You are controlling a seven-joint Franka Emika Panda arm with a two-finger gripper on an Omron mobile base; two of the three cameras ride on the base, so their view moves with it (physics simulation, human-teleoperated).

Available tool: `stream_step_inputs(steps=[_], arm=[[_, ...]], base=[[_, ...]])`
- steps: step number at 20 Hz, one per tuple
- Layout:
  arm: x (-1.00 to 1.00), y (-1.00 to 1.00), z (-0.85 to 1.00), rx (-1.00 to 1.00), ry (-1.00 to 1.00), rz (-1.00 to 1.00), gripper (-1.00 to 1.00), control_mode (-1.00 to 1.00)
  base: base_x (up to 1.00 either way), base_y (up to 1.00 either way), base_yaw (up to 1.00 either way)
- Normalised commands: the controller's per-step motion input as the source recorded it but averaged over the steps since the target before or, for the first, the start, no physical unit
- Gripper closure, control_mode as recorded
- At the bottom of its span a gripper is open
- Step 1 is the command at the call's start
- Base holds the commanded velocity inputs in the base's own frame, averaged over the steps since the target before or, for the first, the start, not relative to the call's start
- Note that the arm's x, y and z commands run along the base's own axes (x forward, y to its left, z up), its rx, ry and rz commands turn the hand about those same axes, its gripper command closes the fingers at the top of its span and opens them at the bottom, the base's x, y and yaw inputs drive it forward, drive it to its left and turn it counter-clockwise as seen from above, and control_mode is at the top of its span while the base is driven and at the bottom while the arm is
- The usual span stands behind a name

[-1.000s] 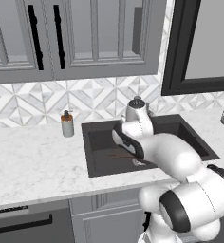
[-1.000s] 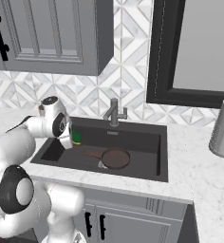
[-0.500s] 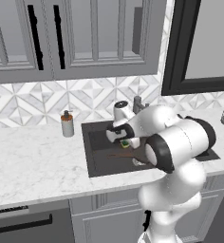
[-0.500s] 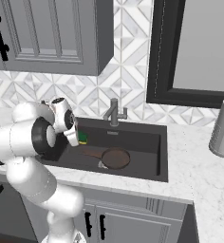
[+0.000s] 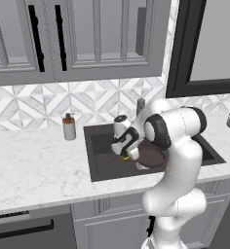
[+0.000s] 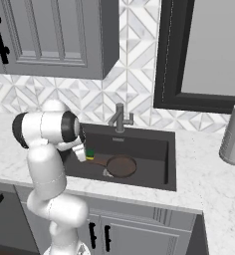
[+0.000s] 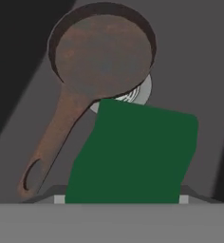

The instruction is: Pick the pan and sponge and place them into the sink. Then turn on the water.

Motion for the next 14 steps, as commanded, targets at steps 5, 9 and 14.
stream_step_inputs(steps=[5, 9, 14], arm=[[0.12, 0.0, -0.7, 0.0, 0.0, 0.0, 1.0, -1.0], [0.14, 0.0, -0.61, 0.0, 0.0, 0.0, 1.0, -1.0], [0.25, 0.0, -0.58, 0.0, 0.0, 0.0, 1.0, -1.0]], base=[[0.0, 0.0, 0.0], [0.0, 0.0, 0.0], [0.0, 0.0, 0.0]])
